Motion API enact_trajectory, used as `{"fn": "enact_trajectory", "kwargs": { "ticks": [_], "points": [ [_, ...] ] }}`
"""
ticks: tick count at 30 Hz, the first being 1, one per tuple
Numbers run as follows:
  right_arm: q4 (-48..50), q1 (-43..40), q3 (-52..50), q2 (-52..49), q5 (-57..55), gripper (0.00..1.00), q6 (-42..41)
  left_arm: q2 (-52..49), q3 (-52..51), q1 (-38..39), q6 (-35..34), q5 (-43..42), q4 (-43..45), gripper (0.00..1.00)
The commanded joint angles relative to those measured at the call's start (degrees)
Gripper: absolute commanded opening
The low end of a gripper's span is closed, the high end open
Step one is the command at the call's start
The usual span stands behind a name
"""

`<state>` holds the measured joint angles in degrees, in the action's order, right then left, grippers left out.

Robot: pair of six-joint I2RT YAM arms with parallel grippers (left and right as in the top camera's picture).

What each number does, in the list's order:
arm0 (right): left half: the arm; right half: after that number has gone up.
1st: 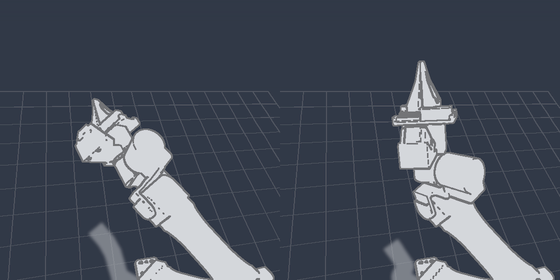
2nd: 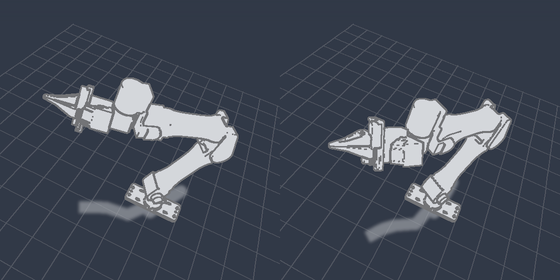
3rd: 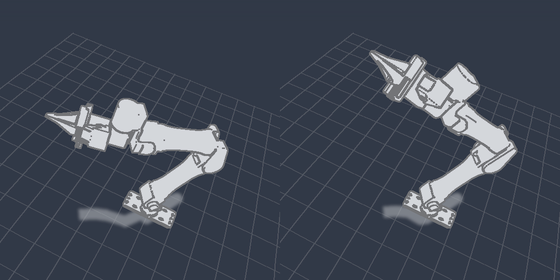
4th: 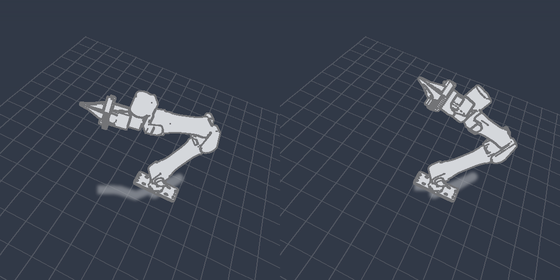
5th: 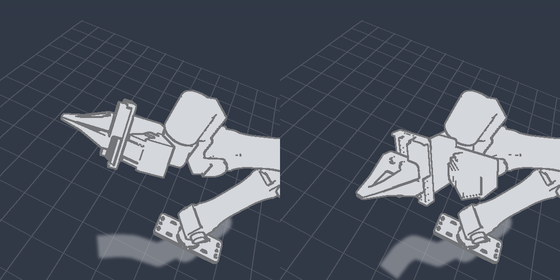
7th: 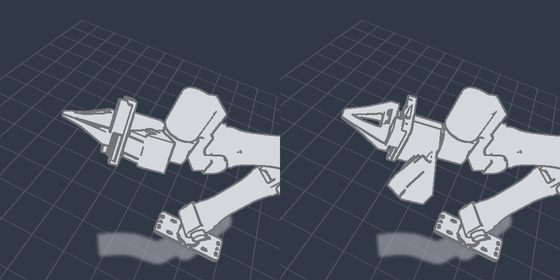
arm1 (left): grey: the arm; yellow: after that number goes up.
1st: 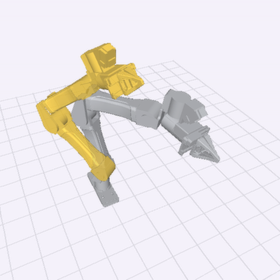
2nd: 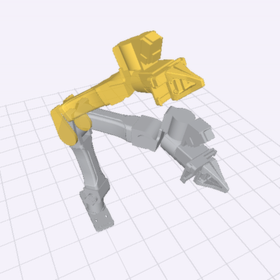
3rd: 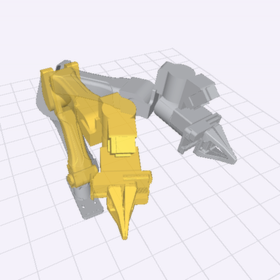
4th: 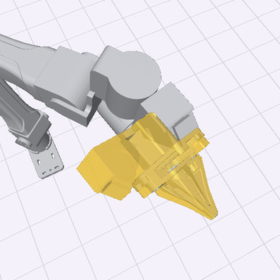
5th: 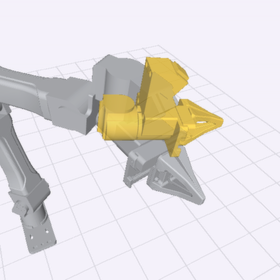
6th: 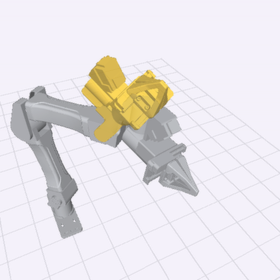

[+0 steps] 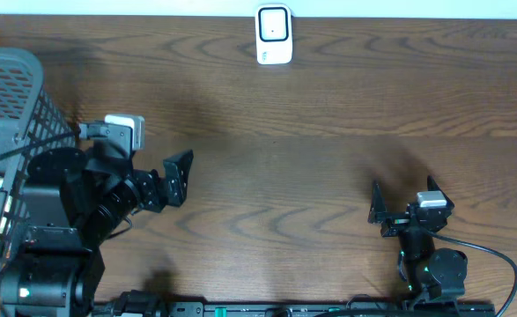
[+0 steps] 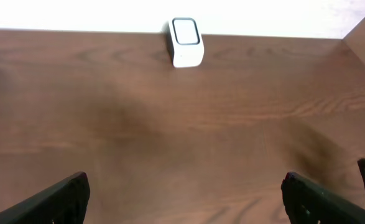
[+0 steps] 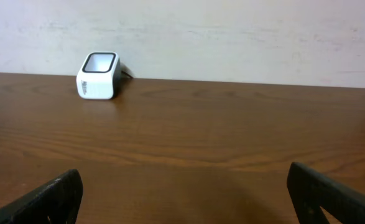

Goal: Scan the item barcode
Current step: 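Swing the left gripper over to the grey basket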

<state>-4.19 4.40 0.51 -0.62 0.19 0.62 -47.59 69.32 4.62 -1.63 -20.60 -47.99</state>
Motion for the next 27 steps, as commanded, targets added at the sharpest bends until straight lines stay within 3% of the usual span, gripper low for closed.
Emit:
{"fn": "enact_trajectory", "kwargs": {
  "ticks": [1, 6, 10, 13, 15, 20, 27],
  "points": [
    [-0.11, -0.02, -0.2, 0.28, -0.04, 0.99, -0.59, -0.81, 6.21, 0.17, 1.57, 1.99, 1.09, 0.98],
    [-0.11, -0.02, -0.2, 0.28, -0.04, 0.99, -0.59, -6.88, 19.02, 0.17, 1.64, 8.37, -2.14, 0.97],
    [-0.11, -0.02, -0.2, 0.28, -0.04, 0.99, -0.59, -19.28, 37.86, 0.15, 2.97, 15.45, -19.34, 0.98],
    [-0.11, -0.02, -0.2, 0.28, -0.04, 0.99, -0.59, -30.6, 52.87, 0.17, 4.85, 15.98, -33.81, 0.97],
    [-0.11, -0.02, -0.2, 0.28, -0.04, 0.99, -0.59, -35.56, 59.28, 0.17, 4.83, 15.98, -37.22, 0.97],
    [-0.11, -0.02, -0.2, 0.28, -0.04, 0.99, -0.59, -40.44, 64.96, 0.15, 4.61, 21.0, -32.37, 0.98],
    [-0.11, -0.02, -0.2, 0.28, -0.04, 0.99, -0.59, -39.04, 64.96, -2.93, -6.25, 43.04, -24.68, 0.98]
  ]
}}
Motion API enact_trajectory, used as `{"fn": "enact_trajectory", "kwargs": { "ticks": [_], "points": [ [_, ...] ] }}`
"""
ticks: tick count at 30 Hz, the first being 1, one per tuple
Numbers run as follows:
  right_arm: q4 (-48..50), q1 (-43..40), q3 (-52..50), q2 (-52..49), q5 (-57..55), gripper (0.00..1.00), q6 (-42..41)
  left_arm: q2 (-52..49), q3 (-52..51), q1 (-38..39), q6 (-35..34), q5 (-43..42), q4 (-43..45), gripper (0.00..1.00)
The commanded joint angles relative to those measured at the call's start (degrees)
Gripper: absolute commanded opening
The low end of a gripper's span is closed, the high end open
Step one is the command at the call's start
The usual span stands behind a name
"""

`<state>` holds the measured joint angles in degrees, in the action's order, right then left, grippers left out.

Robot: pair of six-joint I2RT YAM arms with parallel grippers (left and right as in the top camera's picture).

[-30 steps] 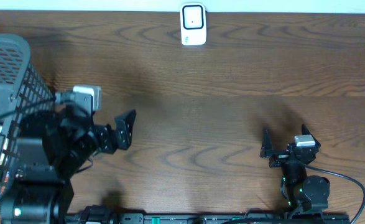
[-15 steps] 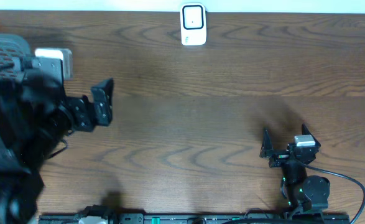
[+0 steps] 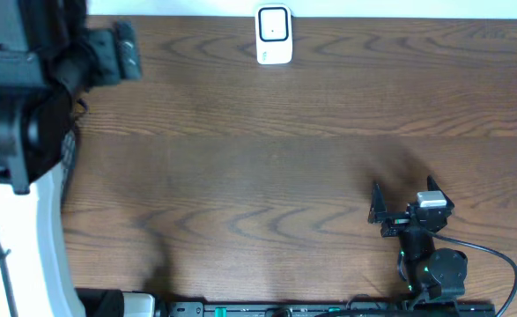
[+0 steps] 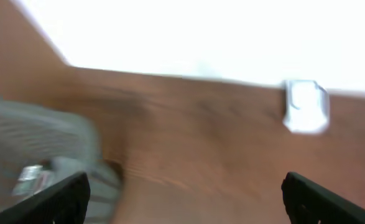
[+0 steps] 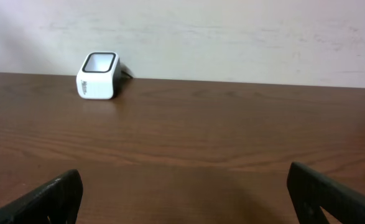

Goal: Scan the item barcode
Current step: 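Swing the left gripper over to the grey basket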

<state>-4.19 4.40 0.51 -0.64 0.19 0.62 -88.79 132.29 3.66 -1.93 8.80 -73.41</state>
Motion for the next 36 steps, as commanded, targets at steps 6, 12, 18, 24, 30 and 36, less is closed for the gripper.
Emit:
{"fn": "enact_trajectory", "kwargs": {
  "ticks": [6, 12, 18, 24, 30, 36],
  "points": [
    [-0.11, -0.02, -0.2, 0.31, -0.04, 0.99, -0.59, 2.34, 1.53, -9.99, -16.94, 31.1, -2.89, 0.98],
    [-0.11, -0.02, -0.2, 0.31, -0.04, 0.99, -0.59, 2.25, 0.57, -21.42, -20.02, 34.14, -4.24, 0.98],
    [-0.11, -0.02, -0.2, 0.26, -0.04, 0.99, -0.59, 2.25, 0.2, -27.96, -22.82, 29.81, -6.19, 0.97],
    [-0.11, -0.02, -0.2, 0.26, -0.04, 0.99, -0.59, 2.27, 0.22, -28.5, -24.13, 18.4, -5.92, 0.97],
    [-0.11, -0.02, -0.2, 0.26, -0.04, 0.99, -0.59, 2.19, 0.2, -28.5, -22.62, 18.4, -6.08, 0.97],
    [-0.11, -0.02, -0.2, 0.26, -0.04, 0.99, -0.59, -0.52, 0.2, -30.36, -21.29, 19.06, -5.16, 0.97]
  ]
}}
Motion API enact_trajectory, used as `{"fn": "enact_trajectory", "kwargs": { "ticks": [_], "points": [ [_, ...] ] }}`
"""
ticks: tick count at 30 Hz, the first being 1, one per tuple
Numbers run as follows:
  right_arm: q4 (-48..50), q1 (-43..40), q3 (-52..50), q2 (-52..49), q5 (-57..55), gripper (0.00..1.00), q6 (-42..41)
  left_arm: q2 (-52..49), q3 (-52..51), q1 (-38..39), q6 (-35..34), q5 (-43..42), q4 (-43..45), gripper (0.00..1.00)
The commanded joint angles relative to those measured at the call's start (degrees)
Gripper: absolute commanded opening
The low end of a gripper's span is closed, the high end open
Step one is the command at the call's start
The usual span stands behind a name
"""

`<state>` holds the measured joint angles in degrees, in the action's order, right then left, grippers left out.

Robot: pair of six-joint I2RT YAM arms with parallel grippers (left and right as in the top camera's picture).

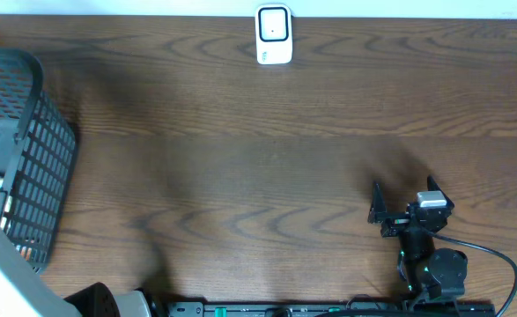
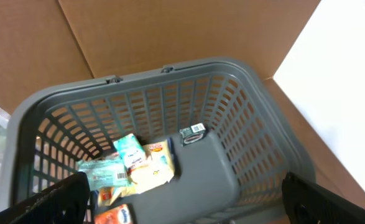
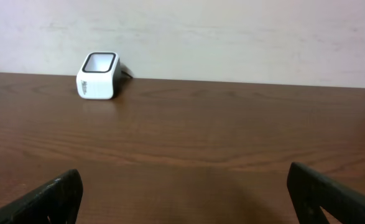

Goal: Scan the item barcode
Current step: 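Swing the left gripper over to the grey basket, then reach into the basket and grasp the cream snack bag with left gripper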

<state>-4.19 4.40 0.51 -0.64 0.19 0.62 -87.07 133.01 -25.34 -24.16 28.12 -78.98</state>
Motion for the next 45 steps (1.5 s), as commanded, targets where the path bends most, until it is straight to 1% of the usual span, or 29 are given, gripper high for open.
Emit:
{"fn": "enact_trajectory", "kwargs": {
  "ticks": [1, 9, 14, 15, 22, 25, 31, 36, 40, 45],
  "points": [
    [-0.11, -0.02, -0.2, 0.26, -0.04, 0.99, -0.59, -3.04, -0.52, -2.14, 0.94, -0.26, 0.44, 0.97],
    [-0.11, -0.02, -0.2, 0.26, -0.04, 0.99, -0.59, -10.25, -0.52, -10.95, 0.94, -0.52, 0.83, 0.97],
    [-0.11, -0.02, -0.2, 0.26, -0.04, 0.99, -0.59, -14.14, -0.59, -14.91, 0.9, -4.66, -1.05, 0.98],
    [-0.11, -0.02, -0.2, 0.26, -0.04, 0.99, -0.59, -15.06, -0.59, -15.56, 0.24, -5.07, -1.38, 0.97],
    [-0.11, -0.02, -0.2, 0.26, -0.04, 0.99, -0.59, -21.09, -0.87, -19.8, -10.27, -5.01, -7.13, 0.98],
    [-0.11, -0.02, -0.2, 0.26, -0.04, 0.99, -0.59, -23.74, -2.19, -20.63, -11.8, -5.03, -8.87, 0.98],
    [-0.11, -0.02, -0.2, 0.26, -0.04, 0.99, -0.59, -28.13, -8.74, -20.61, -12.17, -4.98, -8.5, 0.98],
    [-0.11, -0.02, -0.2, 0.26, -0.04, 0.99, -0.59, -29.68, -17.73, -20.61, -12.13, -4.22, -3.02, 0.98],
    [-0.11, -0.02, -0.2, 0.26, -0.04, 0.99, -0.59, -29.7, -24.7, -20.61, -11.45, 0.13, 1.6, 0.98],
    [-0.11, -0.02, -0.2, 0.26, -0.04, 0.99, -0.59, -29.73, -29.55, -20.61, -11.78, 2.95, 3.23, 0.98]
  ]
}}
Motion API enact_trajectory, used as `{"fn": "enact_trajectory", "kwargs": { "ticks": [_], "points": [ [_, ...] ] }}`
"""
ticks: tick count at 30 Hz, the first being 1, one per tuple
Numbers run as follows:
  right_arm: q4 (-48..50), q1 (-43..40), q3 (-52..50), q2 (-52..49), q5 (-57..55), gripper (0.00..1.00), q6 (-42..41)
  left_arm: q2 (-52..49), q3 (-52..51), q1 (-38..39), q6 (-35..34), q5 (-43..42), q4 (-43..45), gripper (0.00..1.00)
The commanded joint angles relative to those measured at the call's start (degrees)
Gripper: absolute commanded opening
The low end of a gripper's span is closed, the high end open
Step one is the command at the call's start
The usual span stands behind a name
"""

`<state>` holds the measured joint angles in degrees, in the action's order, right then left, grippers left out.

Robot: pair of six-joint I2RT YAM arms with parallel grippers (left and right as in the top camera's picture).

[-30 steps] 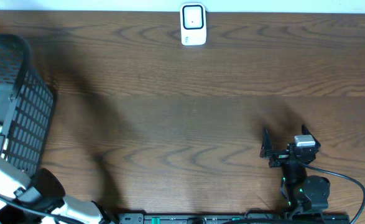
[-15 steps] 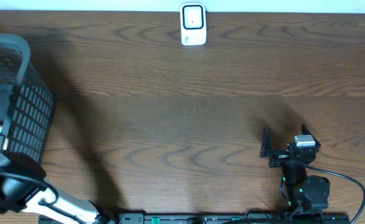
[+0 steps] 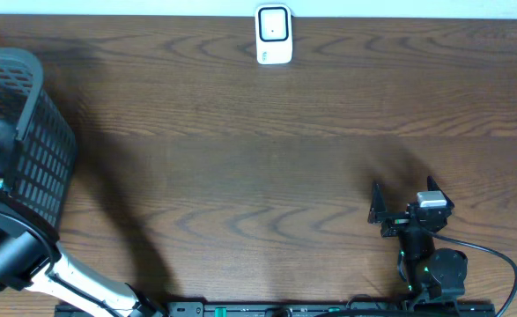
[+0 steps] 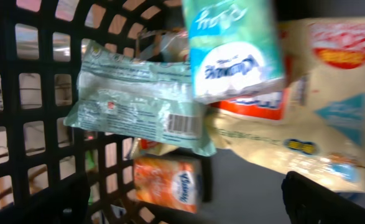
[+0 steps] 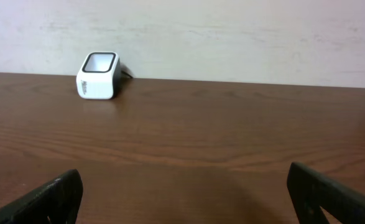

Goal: Scan the item barcode
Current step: 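Reach into the basket and grasp the cream snack bag with left gripper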

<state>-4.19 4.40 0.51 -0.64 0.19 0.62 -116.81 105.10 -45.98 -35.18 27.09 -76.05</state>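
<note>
The grey mesh basket (image 3: 29, 114) stands at the table's left edge and holds several packets. In the left wrist view a pale green packet (image 4: 138, 102) with a printed barcode lies closest. A teal and white packet (image 4: 232, 46), an orange packet (image 4: 170, 183) and a cream bag (image 4: 313, 124) lie around it. My left gripper (image 4: 185, 208) is open, low inside the basket just above the orange packet, with nothing between its fingers. The white barcode scanner (image 3: 274, 35) sits at the table's far edge, also seen as the scanner (image 5: 98, 76). My right gripper (image 5: 185, 193) is open over bare table.
The basket's mesh wall (image 4: 20, 93) is close on the left of my left gripper. My left arm (image 3: 11, 260) reaches over the basket from the near left corner. The right arm (image 3: 421, 229) rests at the near right of the wooden table (image 3: 284, 158).
My left gripper was well above the basket, looking down on the whole of it. Now it is down inside, close over the packets, still open. The right arm has not moved.
My left gripper was open over the table beside the basket, facing the scanner. Then the arm stood raised and turned toward the basket. Then it was high above the basket, and now it is low among the packets. The right gripper stayed open and still throughout.
</note>
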Motion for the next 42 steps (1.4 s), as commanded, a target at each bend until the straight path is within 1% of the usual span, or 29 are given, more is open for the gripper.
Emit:
{"fn": "enact_trajectory", "kwargs": {
  "ticks": [1, 6, 12, 16, 18, 20, 22, 32, 34, 35, 37, 42],
  "points": [
    [-0.11, -0.02, -0.2, 0.26, -0.04, 0.99, -0.59, 0.02, -2.29, 0.0, -0.98, 4.55, 0.48, 0.98],
    [-0.11, -0.02, -0.2, 0.26, -0.04, 0.99, -0.59, 0.02, -5.66, -0.31, -3.37, 8.15, 0.85, 0.98],
    [-0.11, -0.02, -0.2, 0.26, -0.04, 0.99, -0.59, 0.02, -10.64, -2.32, -3.3, 8.13, 3.1, 0.98],
    [-0.11, -0.02, -0.2, 0.26, -0.04, 0.99, -0.59, 0.02, -12.09, -4.7, -3.28, 8.11, 3.43, 0.99],
    [-0.11, -0.02, -0.2, 0.26, -0.04, 0.99, -0.59, 0.02, -12.09, -5.7, -3.26, 8.11, 3.23, 0.96],
    [-0.11, -0.02, -0.2, 0.26, -0.04, 0.99, -0.59, 0.02, -12.09, -6.6, -3.26, 8.11, 3.1, 0.91],
    [-0.11, -0.02, -0.2, 0.26, -0.04, 0.99, -0.59, 0.02, -12.09, -7.17, -3.26, 8.09, 3.13, 0.89],
    [-0.11, -0.02, -0.2, 0.26, -0.04, 0.99, -0.59, 0.02, -12.09, -7.41, -2.71, 7.76, 6.03, 0.88],
    [-0.11, -0.02, -0.2, 0.26, -0.04, 0.99, -0.59, 0.02, -12.09, -7.43, 0.79, 4.98, 7.8, 0.88],
    [-0.11, -0.02, -0.2, 0.26, -0.04, 0.99, -0.59, 0.02, -12.09, -7.41, 3.37, 2.29, 9.07, 0.88],
    [-0.11, -0.02, -0.2, 0.26, -0.04, 0.99, -0.59, 0.02, -12.09, -7.3, 10.1, -5.79, 12.0, 0.88],
    [-0.11, -0.02, -0.2, 0.26, -0.04, 0.99, -0.59, 0.02, -12.09, -6.86, 19.3, -18.82, 15.3, 0.88]
  ]
}}
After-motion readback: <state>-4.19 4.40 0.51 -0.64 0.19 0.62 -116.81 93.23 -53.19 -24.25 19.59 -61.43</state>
